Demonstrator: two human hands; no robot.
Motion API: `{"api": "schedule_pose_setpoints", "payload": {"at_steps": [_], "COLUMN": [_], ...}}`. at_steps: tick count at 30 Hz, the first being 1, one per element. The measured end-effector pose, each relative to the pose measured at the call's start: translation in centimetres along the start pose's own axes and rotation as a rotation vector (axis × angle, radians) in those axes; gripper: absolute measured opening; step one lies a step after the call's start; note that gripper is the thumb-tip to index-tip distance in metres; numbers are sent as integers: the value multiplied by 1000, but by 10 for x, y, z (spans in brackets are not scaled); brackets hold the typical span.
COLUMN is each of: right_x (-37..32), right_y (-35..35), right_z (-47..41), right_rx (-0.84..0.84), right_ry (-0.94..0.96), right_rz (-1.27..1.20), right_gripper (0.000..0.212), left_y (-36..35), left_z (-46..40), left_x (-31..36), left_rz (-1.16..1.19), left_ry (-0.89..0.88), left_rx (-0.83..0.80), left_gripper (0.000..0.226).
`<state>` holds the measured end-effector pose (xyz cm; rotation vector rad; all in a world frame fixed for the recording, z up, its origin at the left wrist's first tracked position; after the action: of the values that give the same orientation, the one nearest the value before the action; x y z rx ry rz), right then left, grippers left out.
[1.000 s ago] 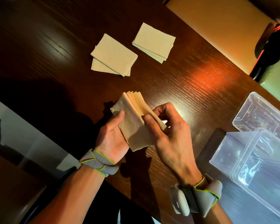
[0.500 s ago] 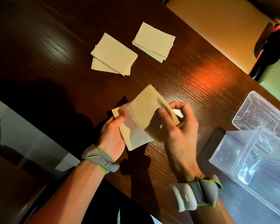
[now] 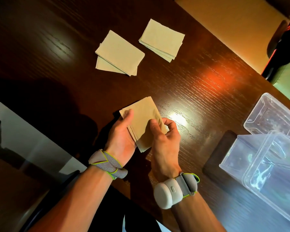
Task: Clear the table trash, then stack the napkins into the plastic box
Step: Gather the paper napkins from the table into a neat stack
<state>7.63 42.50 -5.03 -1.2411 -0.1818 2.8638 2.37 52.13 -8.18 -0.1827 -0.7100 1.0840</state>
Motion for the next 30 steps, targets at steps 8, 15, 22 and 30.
{"api": "schedule_pose_setpoints", "payload": {"at_steps": [8, 15, 22, 30], "right_x": [0, -11, -36, -39], "right_y": [2, 5, 9, -6], "right_z": [1, 2, -12, -26], "right_rx": [-70, -84, -179, -506], "right_ry": [-10, 47, 323, 341], "right_rz": [84, 249, 708, 706], "right_gripper": [16, 18, 71, 66], "left_y": [-6, -4, 5, -19], "left_z": [3, -3, 3, 12], "left_x": [3, 6, 31, 42], "left_rz": [-65, -133, -337, -677], "left_ry": [-87, -193, -444, -685], "left_rx": [68, 107, 206, 21], "left_gripper": [39, 38, 38, 39]}}
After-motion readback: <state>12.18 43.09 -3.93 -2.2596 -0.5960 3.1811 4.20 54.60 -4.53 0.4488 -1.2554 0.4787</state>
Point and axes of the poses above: each hand's wrist, its own z-axis away from the middle knuckle, its own y-axis out of the back of the hand, x = y × z, the point moved 5 cm from there along -z, towards the middle knuckle, and after that the axes turned 7 degrees about -z, right-handed, at the moved point
